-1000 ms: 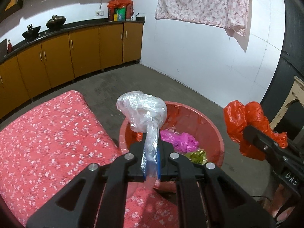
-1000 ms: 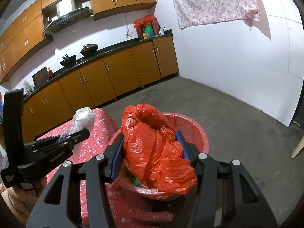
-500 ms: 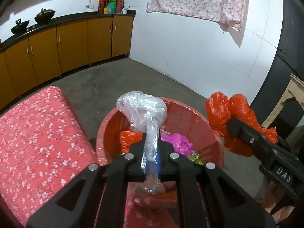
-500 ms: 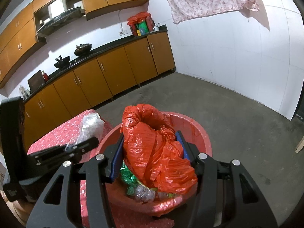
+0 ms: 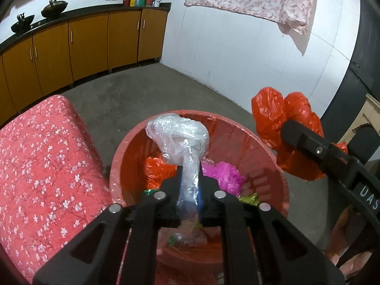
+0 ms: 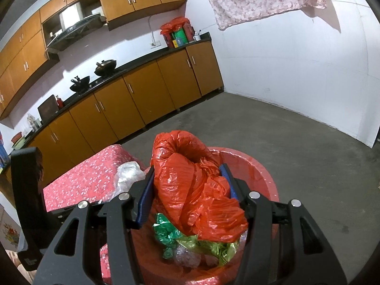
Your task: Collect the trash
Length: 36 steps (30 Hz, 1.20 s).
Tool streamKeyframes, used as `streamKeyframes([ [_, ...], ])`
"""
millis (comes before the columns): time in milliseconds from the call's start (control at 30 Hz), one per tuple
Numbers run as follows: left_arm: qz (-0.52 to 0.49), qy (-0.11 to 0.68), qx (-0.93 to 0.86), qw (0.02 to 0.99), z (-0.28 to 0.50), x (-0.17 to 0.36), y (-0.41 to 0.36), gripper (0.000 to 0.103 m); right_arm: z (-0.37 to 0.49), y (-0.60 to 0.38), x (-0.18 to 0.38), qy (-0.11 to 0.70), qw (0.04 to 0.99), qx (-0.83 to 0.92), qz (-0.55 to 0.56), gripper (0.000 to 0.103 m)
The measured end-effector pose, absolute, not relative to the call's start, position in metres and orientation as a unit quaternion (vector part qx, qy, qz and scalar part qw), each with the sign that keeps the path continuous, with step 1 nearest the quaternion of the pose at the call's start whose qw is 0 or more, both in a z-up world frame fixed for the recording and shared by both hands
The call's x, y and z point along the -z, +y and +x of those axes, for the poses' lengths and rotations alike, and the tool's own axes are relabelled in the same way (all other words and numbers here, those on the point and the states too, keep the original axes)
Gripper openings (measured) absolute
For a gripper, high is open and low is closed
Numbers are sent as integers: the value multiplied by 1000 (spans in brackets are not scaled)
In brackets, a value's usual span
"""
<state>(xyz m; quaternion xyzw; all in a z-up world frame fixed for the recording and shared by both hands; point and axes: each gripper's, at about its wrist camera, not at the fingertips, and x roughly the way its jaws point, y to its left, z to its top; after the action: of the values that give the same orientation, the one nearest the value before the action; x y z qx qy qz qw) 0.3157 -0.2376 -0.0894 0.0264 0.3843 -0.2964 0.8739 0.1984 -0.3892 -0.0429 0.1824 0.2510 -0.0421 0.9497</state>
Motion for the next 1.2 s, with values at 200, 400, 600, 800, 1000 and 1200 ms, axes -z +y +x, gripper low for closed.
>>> streamKeyframes([
  [200, 26, 395, 292, 871, 318, 94, -237, 34, 193, -391, 42, 247, 950, 45, 188, 65],
  [400, 27, 393, 281, 875, 315, 90, -226, 45, 179, -392, 31, 233, 954, 59, 177, 77],
  [600, 27, 374, 254, 892, 299, 73, -194, 58, 155, -380, 11, 210, 963, 55, 159, 91],
  [800, 28, 339, 214, 916, 258, 43, -152, 72, 116, -361, -8, 183, 969, 27, 167, 100],
  [1000, 34, 298, 158, 941, 199, 14, -102, 84, 75, -329, -20, 171, 974, 0, 152, 101],
  [1200, 32, 270, 95, 958, 134, -1, -60, 91, 36, -295, -21, 175, 979, -12, 101, 101],
])
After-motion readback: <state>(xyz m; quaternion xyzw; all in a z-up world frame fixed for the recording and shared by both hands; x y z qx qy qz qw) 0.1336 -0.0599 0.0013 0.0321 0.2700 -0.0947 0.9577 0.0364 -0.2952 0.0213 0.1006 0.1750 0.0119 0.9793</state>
